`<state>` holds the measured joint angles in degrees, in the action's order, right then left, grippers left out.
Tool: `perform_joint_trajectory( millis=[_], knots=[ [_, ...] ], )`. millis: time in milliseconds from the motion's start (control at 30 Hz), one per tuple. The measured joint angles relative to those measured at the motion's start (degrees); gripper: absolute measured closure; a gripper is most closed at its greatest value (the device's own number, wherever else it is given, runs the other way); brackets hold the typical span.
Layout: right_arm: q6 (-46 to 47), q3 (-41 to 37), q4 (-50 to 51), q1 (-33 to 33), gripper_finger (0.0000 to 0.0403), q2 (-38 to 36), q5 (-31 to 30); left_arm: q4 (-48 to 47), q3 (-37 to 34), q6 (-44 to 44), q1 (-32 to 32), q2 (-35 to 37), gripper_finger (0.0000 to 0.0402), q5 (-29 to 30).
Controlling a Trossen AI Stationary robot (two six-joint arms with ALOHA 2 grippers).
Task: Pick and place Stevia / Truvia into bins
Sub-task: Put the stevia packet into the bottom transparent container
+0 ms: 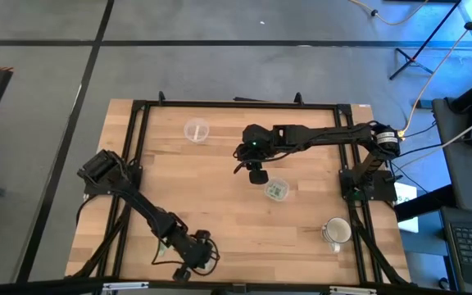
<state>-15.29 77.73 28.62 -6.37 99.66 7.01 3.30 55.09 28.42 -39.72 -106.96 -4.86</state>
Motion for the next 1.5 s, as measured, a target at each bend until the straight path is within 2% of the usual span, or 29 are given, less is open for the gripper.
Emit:
perform_joint_trajectory(
  millis=[467,767,900,1033,1300,1500],
  knots=[
    [-0.1,0.0,0.2,0.0,0.0292,0.0,0.0,-9.4,0.1,0.2,2.1,0.2,0.0401,-4.3],
    [-0.2,0.0,0.2,0.0,0.0292,0.0,0.0,-19.3,0.4,-14.7,6.5,0.5,0.04,-3.7],
    [3.6,0.0,2.9,-0.1,0.0292,0.0,0.1,-20.7,0.4,-24.1,9.9,0.6,0.04,-3.5],
    [7.6,0.0,8.1,-1.4,0.0292,0.1,0.2,-20.4,0.4,-34.3,13.3,0.6,0.0399,0.0],
    [6.0,-1.1,9.0,-3.9,0.0292,0.1,0.1,-20.5,0.4,-51.1,19.6,0.6,0.0399,14.3],
    [-2.3,-1.2,9.0,-5.2,0.0292,0.1,-0.1,-20.9,0.3,-53.0,26.3,0.6,0.0399,16.0]
  ],
)
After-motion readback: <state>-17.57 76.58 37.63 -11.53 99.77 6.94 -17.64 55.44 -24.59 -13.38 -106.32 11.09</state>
